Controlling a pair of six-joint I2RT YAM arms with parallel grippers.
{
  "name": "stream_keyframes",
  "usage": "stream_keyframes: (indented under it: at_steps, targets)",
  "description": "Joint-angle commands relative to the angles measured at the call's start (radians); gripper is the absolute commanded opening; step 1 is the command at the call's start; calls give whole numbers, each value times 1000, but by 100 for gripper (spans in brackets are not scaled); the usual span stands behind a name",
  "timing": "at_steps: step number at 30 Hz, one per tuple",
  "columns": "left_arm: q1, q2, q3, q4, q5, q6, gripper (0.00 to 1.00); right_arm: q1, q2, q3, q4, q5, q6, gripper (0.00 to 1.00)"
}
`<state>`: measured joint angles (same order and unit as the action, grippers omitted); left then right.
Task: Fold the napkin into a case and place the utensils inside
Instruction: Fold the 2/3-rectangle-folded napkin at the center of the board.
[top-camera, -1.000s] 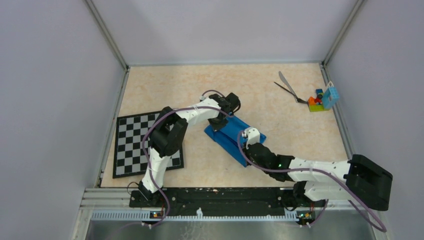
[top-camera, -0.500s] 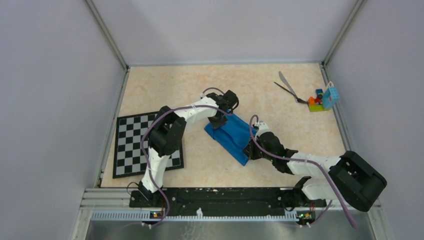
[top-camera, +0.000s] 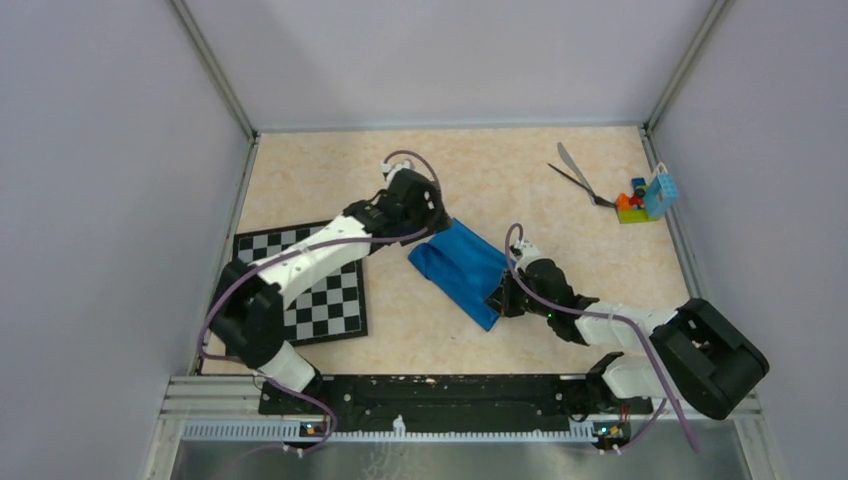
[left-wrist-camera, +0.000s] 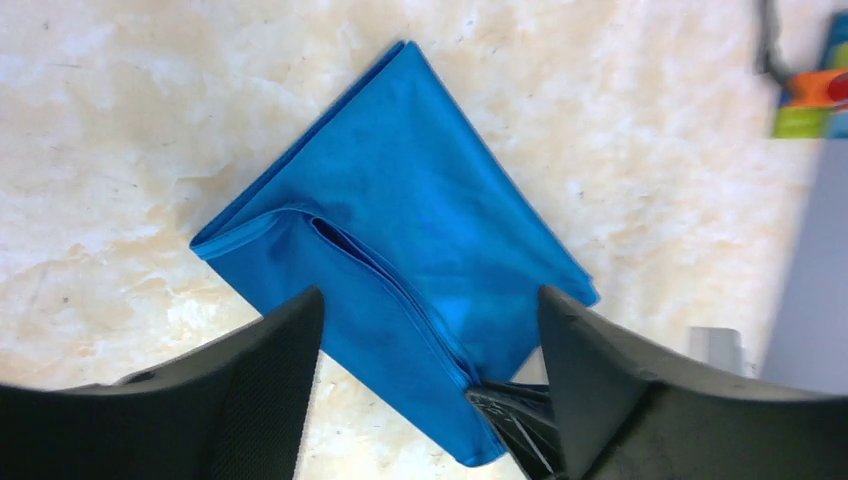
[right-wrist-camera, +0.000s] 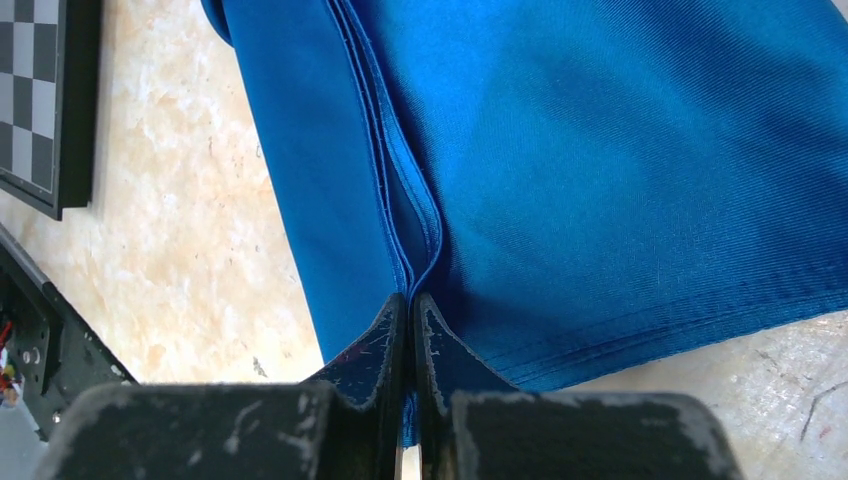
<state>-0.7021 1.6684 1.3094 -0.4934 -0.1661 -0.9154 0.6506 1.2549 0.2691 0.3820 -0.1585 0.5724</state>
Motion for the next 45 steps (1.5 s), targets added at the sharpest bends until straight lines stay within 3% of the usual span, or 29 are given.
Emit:
stream_keyframes:
  at_steps: [1,4,6,7,10,26,32,37,45]
  targets:
    - [101,-158,-241,289,174,91,69,-20,-15,45,47,-27,2,0]
    - [149,-195,-355,375,255,82,31,-30,-13,55,41,-33,-7,0]
    - [168,-189,-381,375,257,77,13,-36,-10,58,41,-38,-11,0]
    - [175,-178,-390,376,260,76,7,-40,-9,60,41,-41,-14,0]
    - [186,-138,-403,402,267,76,1,-40,-4,61,44,-45,-17,0]
    - [197,109,-291,522,312,77,0,-46,15,68,44,-47,-39,0]
    - [199,121,-280,551,310,83,0,-80,33,93,41,-68,-54,0]
    - [200,141,-266,559,316,92,8,-102,48,104,40,-79,-67,0]
    - [214,190,-282,578,288,60,6,-126,114,113,44,-80,-64,0]
